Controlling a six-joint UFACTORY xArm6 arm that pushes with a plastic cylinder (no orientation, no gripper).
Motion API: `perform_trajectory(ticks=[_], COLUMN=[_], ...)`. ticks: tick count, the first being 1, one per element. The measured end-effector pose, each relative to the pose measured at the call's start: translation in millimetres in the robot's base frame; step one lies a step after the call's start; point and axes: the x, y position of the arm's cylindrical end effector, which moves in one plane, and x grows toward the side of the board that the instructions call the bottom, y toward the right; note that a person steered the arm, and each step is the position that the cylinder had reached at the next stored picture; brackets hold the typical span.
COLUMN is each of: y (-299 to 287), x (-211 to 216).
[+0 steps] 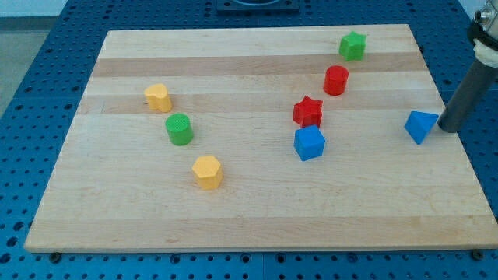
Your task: Slide the triangle horizontal to the hexagon
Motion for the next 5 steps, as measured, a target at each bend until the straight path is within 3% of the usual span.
perform_trajectory(ticks=[4, 5], y=[0, -46], x=[-12, -2])
